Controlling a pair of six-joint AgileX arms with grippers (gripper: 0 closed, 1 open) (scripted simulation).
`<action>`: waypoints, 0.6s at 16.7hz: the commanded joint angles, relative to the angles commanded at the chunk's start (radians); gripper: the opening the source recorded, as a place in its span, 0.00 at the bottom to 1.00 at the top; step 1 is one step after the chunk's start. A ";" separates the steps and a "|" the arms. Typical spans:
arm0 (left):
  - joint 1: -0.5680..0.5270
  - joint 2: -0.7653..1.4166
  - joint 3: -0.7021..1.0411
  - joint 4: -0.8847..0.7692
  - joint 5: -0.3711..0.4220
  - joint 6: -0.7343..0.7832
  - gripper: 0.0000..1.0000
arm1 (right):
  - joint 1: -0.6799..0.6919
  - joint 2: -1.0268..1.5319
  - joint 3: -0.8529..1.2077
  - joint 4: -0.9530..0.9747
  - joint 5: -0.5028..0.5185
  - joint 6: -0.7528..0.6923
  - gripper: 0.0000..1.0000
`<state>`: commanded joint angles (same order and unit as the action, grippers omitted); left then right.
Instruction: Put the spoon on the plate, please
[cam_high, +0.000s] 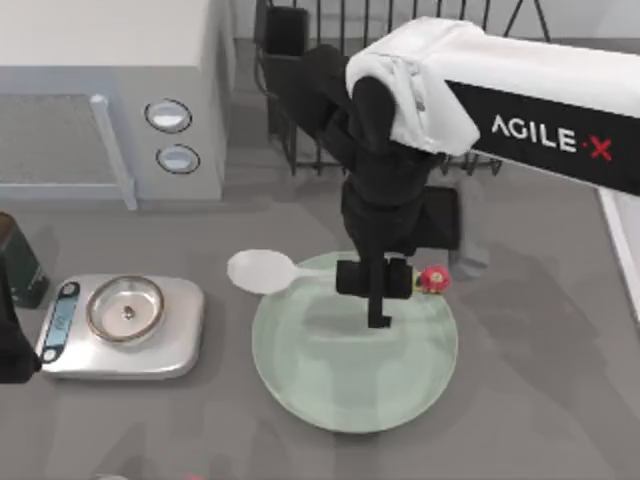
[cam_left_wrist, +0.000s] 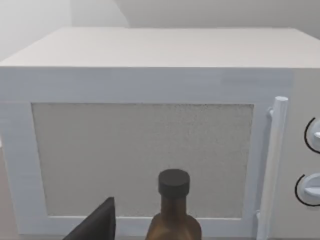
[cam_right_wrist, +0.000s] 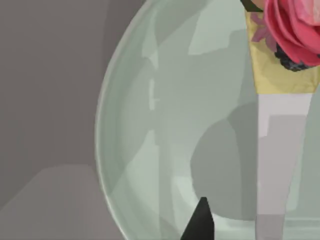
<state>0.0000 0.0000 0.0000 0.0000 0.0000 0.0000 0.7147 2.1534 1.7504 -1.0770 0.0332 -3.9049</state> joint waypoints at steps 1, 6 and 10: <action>0.000 0.000 0.000 0.000 0.000 0.000 1.00 | -0.004 -0.001 -0.002 0.013 0.003 0.001 0.00; 0.000 0.000 0.000 0.000 0.000 0.000 1.00 | -0.007 -0.005 -0.014 0.059 -0.004 0.000 0.00; 0.000 0.000 0.000 0.000 0.000 0.000 1.00 | 0.013 -0.006 -0.028 0.071 -0.025 -0.003 0.00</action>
<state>0.0000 0.0000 0.0000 0.0000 0.0000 0.0000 0.7277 2.1476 1.7227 -1.0057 0.0081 -3.9080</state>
